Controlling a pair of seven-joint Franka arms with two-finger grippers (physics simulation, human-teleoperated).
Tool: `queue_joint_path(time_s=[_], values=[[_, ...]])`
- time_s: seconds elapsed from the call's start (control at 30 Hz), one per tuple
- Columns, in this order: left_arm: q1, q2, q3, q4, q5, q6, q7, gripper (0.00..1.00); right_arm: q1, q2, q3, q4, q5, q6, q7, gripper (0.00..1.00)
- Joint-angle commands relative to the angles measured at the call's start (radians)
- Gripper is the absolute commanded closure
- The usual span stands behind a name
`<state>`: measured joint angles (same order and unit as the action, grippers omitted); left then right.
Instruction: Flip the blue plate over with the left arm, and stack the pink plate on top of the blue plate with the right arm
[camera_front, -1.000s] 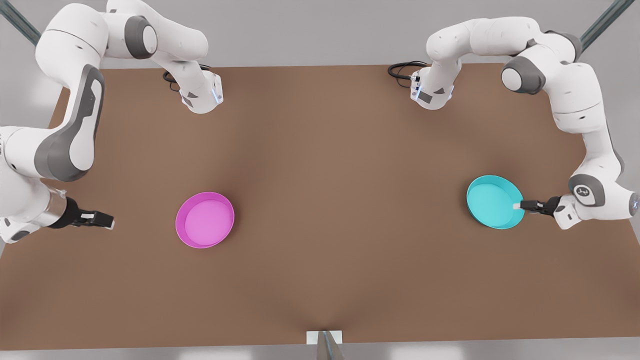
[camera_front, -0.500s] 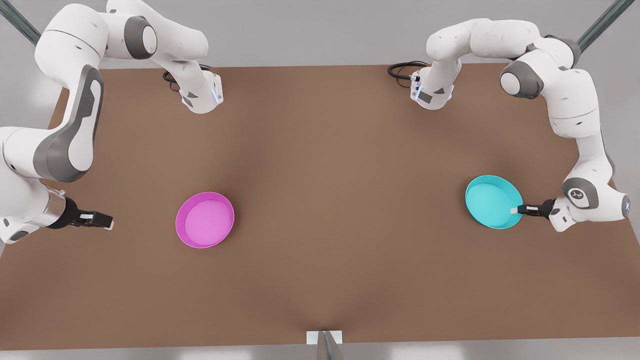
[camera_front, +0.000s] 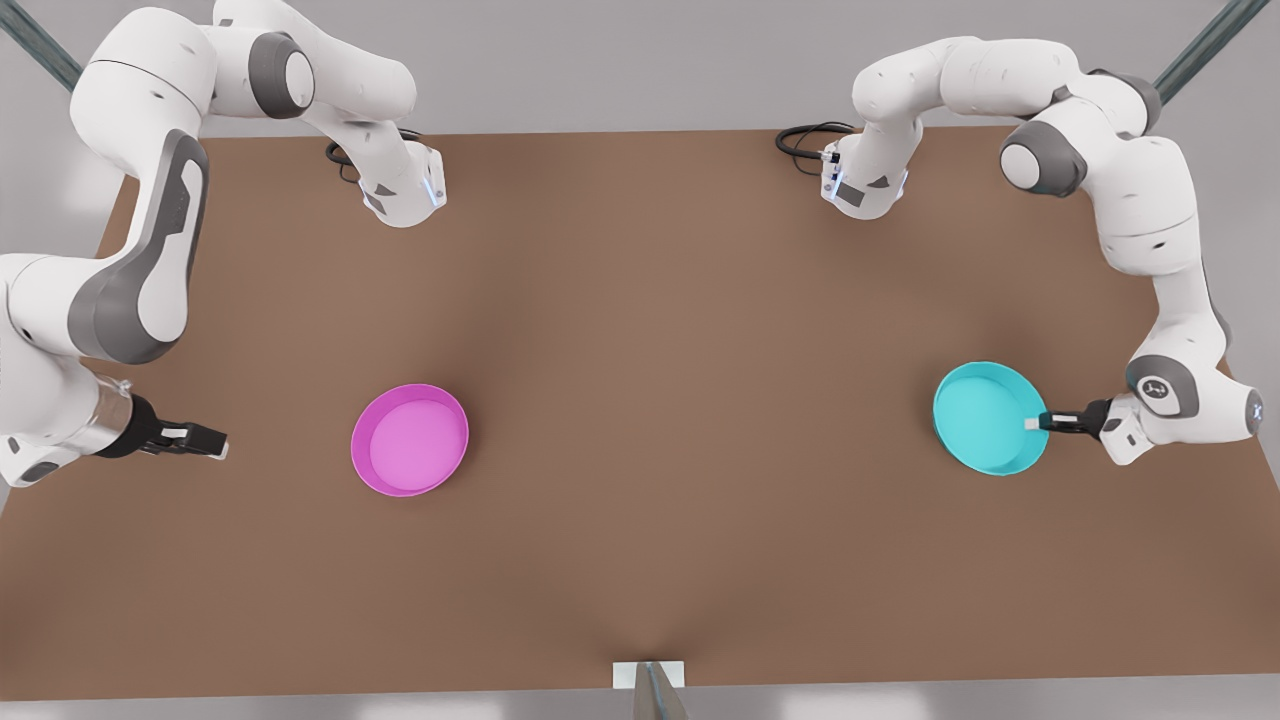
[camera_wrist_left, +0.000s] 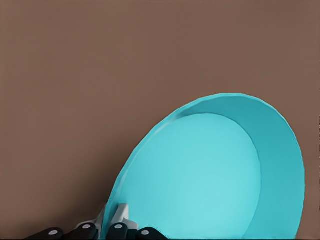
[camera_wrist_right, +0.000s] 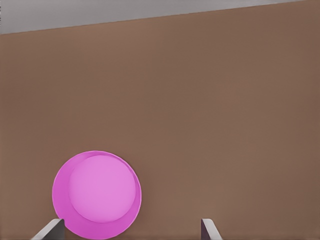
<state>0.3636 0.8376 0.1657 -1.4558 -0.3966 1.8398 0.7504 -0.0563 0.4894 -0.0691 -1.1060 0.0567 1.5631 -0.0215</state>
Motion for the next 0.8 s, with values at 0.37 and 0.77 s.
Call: queue_joint_path(time_s=[0.37,0.77], values=[[-0.106,-0.088,0.000,0.048,0.079,-0.002,-0.103,0.79,0.004,-0.002,0.000,0.000,-0.002,-0.003,0.000,0.00],[-0.334,-0.153,0.000,0.124,0.294,-0.016,-0.301,0.79,0.000,0.003,0.000,0.000,-0.002,0.002,-0.002,0.00]])
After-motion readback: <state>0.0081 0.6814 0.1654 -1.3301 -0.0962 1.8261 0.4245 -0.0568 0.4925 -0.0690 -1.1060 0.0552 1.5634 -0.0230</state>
